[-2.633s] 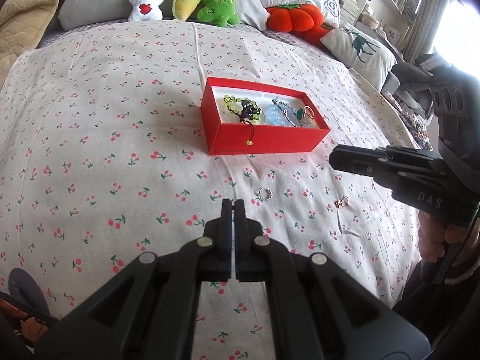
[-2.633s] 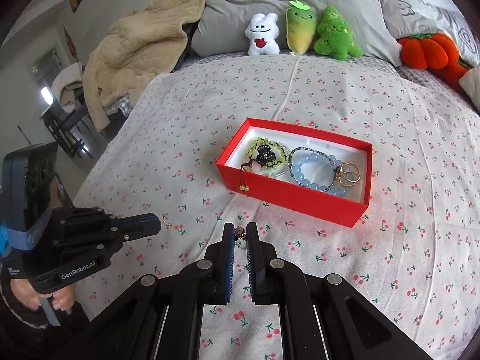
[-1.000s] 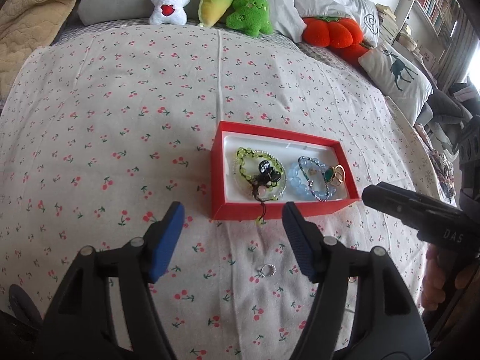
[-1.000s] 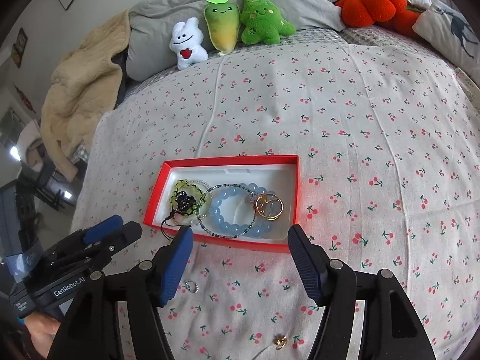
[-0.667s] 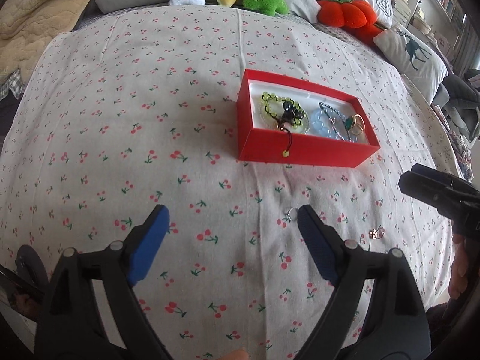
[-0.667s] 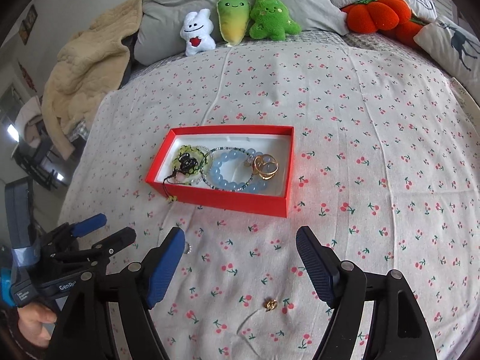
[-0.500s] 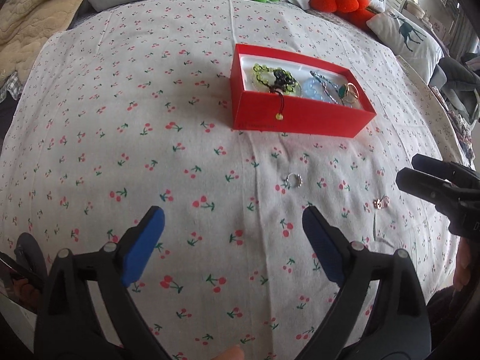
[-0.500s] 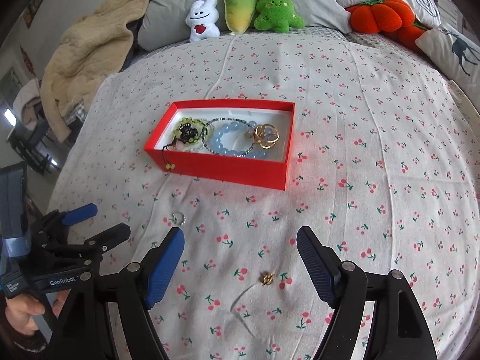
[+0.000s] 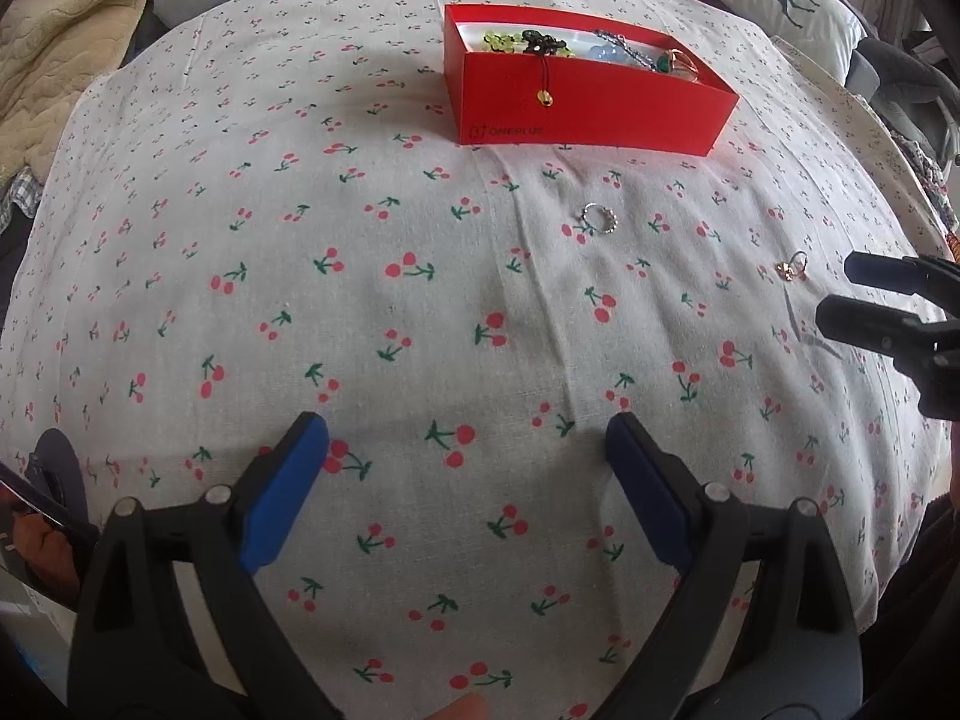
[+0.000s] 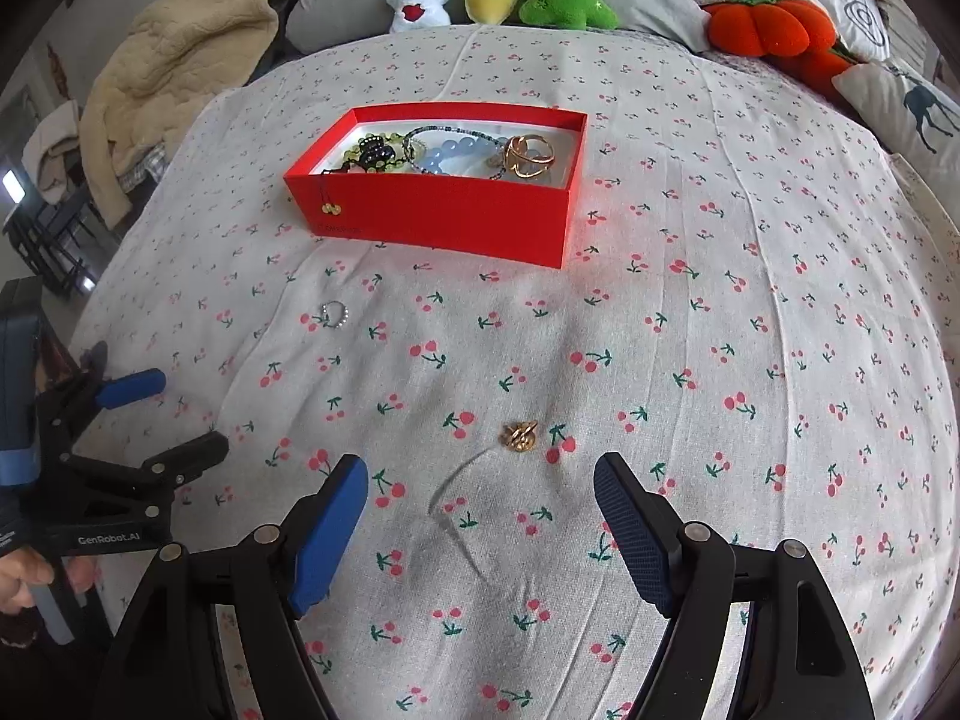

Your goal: Organize jewelry

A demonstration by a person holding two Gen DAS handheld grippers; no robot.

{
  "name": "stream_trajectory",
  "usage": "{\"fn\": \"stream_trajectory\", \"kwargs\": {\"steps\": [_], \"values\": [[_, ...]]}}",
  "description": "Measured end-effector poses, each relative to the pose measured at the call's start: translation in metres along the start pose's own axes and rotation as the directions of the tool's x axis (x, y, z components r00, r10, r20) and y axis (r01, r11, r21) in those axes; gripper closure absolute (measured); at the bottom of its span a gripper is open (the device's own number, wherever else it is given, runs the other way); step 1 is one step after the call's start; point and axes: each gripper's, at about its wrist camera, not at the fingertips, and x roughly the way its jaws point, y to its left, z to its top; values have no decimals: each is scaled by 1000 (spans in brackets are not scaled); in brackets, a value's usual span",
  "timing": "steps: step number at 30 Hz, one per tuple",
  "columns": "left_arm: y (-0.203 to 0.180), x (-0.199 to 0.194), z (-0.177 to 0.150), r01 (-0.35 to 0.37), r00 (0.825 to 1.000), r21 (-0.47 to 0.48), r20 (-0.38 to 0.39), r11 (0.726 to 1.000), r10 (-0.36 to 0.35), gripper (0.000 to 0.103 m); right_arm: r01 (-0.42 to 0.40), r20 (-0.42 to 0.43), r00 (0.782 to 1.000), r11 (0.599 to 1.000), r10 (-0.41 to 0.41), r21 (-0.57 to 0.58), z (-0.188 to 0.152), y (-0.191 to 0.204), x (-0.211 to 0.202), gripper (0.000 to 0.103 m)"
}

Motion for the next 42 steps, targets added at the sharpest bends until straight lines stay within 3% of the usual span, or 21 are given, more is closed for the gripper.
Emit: {"fn": "stream_trajectory", "kwargs": {"steps": [8,18,26,37,42], "values": [[-1,5,-8,-23,999,22,28,1000,22,1,19,-23,1000,999,-20,-49,-18,8,18,24],[-2,8,-12,-26,998,14,65,1000,25,0,10,57,998,997,-5,-81,-23,5,25,18],[-5,7,0,7,998,16,67,1000,-8,0,-23,83,996,997,28,-69,-16,-5,28,20],[-24,7,16,63,994,59,83,996,-68,19,-4,88,996,999,9,-53,-7,-13,31,54],[-31,9,23,78,993,64,83,995,-83,28,-30,82,996,997,37,-78,-5,-14,35,73]]}}
